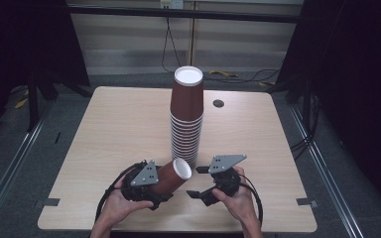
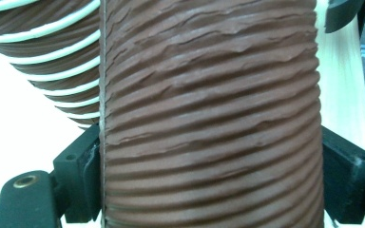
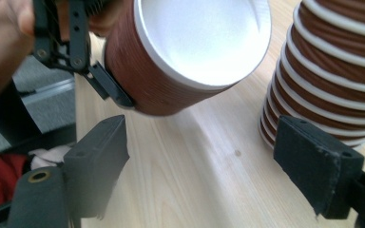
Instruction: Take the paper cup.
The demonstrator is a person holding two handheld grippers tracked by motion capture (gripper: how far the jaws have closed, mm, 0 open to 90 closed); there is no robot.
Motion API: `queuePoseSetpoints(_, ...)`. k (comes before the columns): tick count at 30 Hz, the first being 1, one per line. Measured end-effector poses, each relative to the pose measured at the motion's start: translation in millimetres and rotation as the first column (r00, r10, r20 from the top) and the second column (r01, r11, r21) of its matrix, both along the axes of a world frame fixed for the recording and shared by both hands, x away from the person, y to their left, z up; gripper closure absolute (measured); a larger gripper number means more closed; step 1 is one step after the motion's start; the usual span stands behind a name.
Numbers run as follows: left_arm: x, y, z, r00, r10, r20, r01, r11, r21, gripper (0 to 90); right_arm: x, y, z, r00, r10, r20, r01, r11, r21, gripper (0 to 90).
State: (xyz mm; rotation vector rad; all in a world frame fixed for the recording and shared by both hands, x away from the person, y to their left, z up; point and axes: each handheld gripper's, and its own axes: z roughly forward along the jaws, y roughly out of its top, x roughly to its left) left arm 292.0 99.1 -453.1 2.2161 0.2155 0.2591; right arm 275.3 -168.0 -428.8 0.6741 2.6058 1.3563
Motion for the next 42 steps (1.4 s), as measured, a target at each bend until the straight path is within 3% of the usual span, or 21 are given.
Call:
queuePoseSetpoints(3, 0.3, -3.0, 2.0, 0.9999, -0.011, 0.010, 0.010, 0.9988, 0.048, 14.0, 0.0, 2.4, -0.6, 1.0000, 0.006, 0.006, -0.006, 0.999, -0.045, 23.0)
queuePoseSetpoints(8, 1.5, -2.8, 3.2, 0.9998, -0.018, -0.008, 0.019, 0.9972, 0.072, 14.3, 2.1, 3.6, 0.1, 0.9998, 0.012, 0.017, -0.010, 0.995, -0.098, 21.1)
queuePoseSetpoints(15, 4.2, -5.7, 5.7, 0.9987, -0.049, -0.016, 0.051, 0.9902, 0.130, 14.4, 4.3, 6.8, 0.3, 0.9994, 0.034, -0.007, -0.035, 0.987, -0.157, 23.4)
queuePoseSetpoints(17, 4.9, -6.9, 6.5, 0.9986, -0.050, -0.014, 0.052, 0.9867, 0.154, 14.6, 5.7, 8.0, -0.2, 0.9988, 0.042, -0.024, -0.046, 0.982, -0.181, 21.3)
queuePoseSetpoints(23, 6.1, -15.7, 5.7, 0.9962, -0.080, -0.033, 0.086, 0.9705, 0.226, 14.8, 8.1, 9.6, 2.0, 0.9963, 0.072, -0.046, -0.080, 0.979, -0.188, 16.5)
queuePoseSetpoints(28, 4.4, -22.6, 6.5, 0.9954, -0.093, -0.020, 0.095, 0.9576, 0.272, 14.6, 10.3, 14.3, 4.2, 0.9936, 0.096, -0.060, -0.108, 0.965, -0.239, 18.1)
queuePoseSetpoints(31, 3.2, -25.0, 7.3, 0.9944, -0.103, -0.022, 0.105, 0.9539, 0.281, 14.8, 12.0, 17.8, 3.9, 0.9914, 0.102, -0.082, -0.121, 0.953, -0.276, 19.6)
queuePoseSetpoints(35, 2.6, -26.8, 7.6, 0.9922, -0.120, -0.032, 0.124, 0.9442, 0.305, 15.0, 15.8, 20.0, 3.1, 0.9881, 0.113, -0.105, -0.139, 0.948, -0.287, 21.1)
queuePoseSetpoints(42, 3.0, -28.5, 7.8, 0.9905, -0.124, -0.059, 0.136, 0.9367, 0.323, 15.2, 20.6, 22.8, 1.7, 0.9801, 0.139, -0.142, -0.177, 0.935, -0.307, 20.6)
